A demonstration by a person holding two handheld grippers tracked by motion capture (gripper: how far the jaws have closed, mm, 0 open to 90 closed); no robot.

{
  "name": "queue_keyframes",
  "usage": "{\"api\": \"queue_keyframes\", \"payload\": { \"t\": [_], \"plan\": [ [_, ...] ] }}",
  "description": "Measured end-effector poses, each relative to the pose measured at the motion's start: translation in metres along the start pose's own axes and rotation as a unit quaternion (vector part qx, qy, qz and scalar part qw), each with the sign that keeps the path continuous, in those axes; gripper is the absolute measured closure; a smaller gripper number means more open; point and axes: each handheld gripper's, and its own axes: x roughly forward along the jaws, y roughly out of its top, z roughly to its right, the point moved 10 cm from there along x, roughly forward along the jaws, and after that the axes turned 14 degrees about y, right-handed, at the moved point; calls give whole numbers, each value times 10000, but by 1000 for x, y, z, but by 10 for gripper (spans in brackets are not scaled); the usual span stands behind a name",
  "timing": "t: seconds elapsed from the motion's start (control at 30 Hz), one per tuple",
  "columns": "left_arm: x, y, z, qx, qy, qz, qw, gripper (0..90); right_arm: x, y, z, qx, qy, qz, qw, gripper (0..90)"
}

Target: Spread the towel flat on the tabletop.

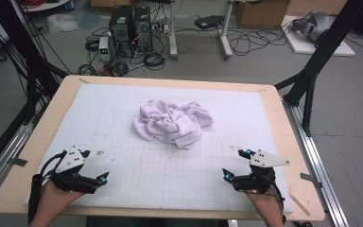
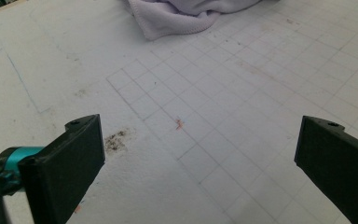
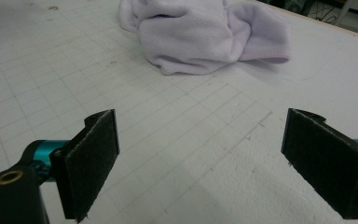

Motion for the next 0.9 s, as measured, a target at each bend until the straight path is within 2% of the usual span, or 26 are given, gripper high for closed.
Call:
{"api": "queue_keyframes", "payload": {
  "t": [0.3, 0.6, 0.9],
  "plan": [
    [0, 0, 1, -33, -2, 4, 10000, 20, 2, 0, 0, 48, 7, -9, 10000, 103],
    [-1, 0, 3, -27, 11, 0, 10000, 20, 8, 6, 0, 63, 122, -5, 9999, 103],
    [0, 1, -2, -58, 48, 21, 10000, 20, 25, 34, 9, 16, 274, 27, 9996, 103]
  ]
}}
